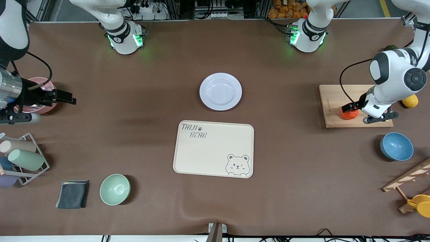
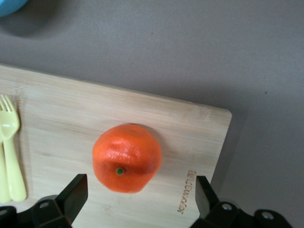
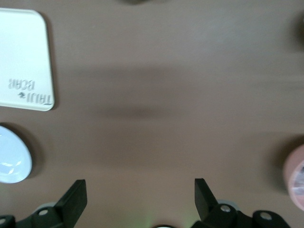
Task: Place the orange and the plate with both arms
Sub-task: 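Lower the left gripper onto the orange on the cutting board, then grasp the orange with the left gripper while the right gripper reaches forward, then carry the orange with the left gripper over the white plate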
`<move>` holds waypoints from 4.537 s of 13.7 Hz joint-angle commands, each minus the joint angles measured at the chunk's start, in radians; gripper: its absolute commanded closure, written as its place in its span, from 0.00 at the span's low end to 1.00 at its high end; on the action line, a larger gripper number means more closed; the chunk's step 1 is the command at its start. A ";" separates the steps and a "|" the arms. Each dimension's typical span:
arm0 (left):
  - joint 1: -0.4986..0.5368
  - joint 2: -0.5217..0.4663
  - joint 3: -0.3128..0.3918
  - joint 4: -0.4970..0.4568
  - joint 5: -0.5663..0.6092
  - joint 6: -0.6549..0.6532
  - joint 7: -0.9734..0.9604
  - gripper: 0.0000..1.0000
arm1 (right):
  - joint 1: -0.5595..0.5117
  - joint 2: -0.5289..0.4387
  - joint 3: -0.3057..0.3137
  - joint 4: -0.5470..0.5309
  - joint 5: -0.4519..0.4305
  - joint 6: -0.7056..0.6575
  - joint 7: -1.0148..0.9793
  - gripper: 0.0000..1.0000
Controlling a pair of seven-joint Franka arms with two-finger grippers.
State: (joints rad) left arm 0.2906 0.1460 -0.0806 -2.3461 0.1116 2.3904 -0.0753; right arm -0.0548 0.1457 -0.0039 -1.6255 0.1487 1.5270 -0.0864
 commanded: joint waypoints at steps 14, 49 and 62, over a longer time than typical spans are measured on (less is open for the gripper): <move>0.055 0.121 -0.005 0.021 0.114 0.072 0.006 0.00 | -0.037 0.121 0.018 -0.048 0.262 -0.028 -0.001 0.00; -0.812 0.366 -0.249 0.634 -0.116 -0.300 -1.145 1.00 | 0.199 0.262 0.021 -0.519 1.009 0.304 -0.548 0.07; -0.944 0.489 -0.249 0.565 -0.113 -0.203 -1.301 0.84 | 0.262 0.273 0.019 -0.553 1.086 0.394 -0.638 0.08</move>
State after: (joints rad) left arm -0.6215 0.6367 -0.3380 -1.7752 0.0082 2.1702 -1.3413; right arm 0.2001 0.4265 0.0211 -2.1602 1.2001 1.9115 -0.6961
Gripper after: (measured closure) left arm 0.278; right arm 0.079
